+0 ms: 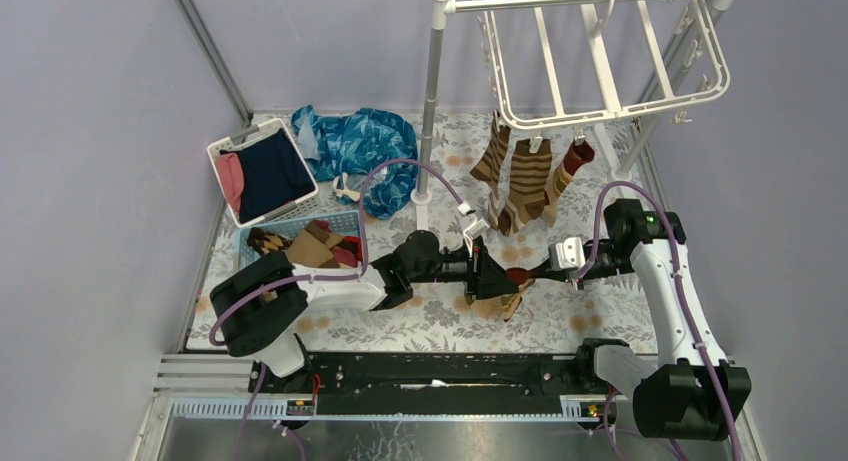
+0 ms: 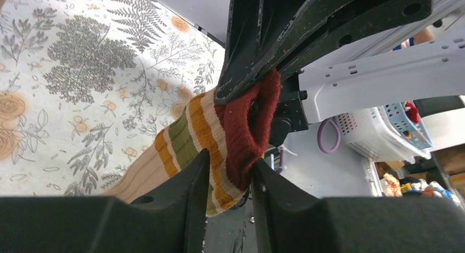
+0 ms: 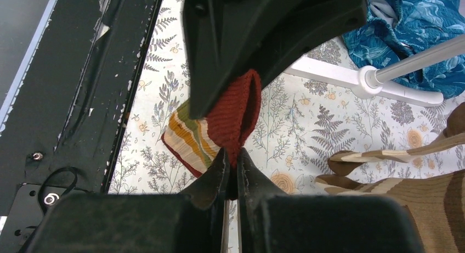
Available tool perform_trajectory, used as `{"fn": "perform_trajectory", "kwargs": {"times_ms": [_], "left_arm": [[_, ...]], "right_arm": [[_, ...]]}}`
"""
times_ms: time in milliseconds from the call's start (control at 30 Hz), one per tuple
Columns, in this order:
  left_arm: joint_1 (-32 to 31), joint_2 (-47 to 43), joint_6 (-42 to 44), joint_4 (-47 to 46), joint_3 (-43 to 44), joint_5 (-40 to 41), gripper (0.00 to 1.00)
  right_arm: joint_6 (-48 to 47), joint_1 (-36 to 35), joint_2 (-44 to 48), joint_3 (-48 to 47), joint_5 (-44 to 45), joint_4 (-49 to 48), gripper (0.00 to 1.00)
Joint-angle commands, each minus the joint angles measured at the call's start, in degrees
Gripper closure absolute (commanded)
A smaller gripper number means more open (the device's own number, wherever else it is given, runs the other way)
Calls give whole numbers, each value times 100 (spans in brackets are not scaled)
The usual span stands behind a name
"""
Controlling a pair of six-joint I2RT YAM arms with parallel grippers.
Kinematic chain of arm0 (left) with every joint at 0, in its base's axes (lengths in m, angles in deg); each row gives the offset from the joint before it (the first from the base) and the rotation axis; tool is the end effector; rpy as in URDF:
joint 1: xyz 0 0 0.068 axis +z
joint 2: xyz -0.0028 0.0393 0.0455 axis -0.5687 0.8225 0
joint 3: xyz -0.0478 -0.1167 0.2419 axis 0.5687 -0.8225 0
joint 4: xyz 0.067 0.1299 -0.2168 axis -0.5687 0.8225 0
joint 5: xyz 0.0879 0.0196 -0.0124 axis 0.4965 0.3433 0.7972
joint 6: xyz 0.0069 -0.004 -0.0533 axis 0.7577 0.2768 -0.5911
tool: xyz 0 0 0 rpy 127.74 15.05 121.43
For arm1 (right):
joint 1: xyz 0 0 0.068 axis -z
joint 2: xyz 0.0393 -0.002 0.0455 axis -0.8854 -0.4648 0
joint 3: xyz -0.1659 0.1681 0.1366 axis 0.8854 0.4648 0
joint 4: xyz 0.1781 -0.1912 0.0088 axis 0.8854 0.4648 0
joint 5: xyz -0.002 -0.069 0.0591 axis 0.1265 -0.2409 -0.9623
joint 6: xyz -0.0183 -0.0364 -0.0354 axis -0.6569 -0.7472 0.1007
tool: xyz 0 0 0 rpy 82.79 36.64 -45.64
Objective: Clip the socks to the hanger
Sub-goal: Pick up the sock from the bin.
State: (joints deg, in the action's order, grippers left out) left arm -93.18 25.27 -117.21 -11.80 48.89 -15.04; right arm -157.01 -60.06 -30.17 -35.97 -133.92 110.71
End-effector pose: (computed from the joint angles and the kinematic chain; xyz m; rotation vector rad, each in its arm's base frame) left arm 0.1631 -0.2971 0.2273 0.7510 1.7156 -1.6049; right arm 0.1457 0.0269 0.2907 -1.7514 1.0752 0.6408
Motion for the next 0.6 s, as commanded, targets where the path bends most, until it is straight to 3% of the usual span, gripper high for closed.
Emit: {"fn": "perform_trajectory", "kwargs": {"times_ms": [0, 100, 133, 233, 300, 400, 567], "left_arm": [[-42, 87, 123, -207, 220, 153, 75], [-50, -19, 564, 63, 222, 224, 93], [-83, -117, 968, 166, 183, 270, 96], [-366, -576, 2542, 538, -121, 956, 100], [-535, -902, 3521, 825, -278, 1398, 100], [-816, -1176, 4660, 782, -594, 2223, 100], [-1246, -1356, 5926, -348, -1159, 3054, 100]], "right_arm": [[-888, -39, 47, -122, -301, 164, 95], [-834, -39, 50, -55, -317, 163, 93], [-789, -39, 46, -22, -338, 154, 84], [-530, -39, 86, 128, -524, 156, 43], [-263, -37, 119, 208, -687, 154, 26], [102, -39, 116, 236, -819, 153, 13], [472, -37, 68, 243, -1053, 137, 11]]}}
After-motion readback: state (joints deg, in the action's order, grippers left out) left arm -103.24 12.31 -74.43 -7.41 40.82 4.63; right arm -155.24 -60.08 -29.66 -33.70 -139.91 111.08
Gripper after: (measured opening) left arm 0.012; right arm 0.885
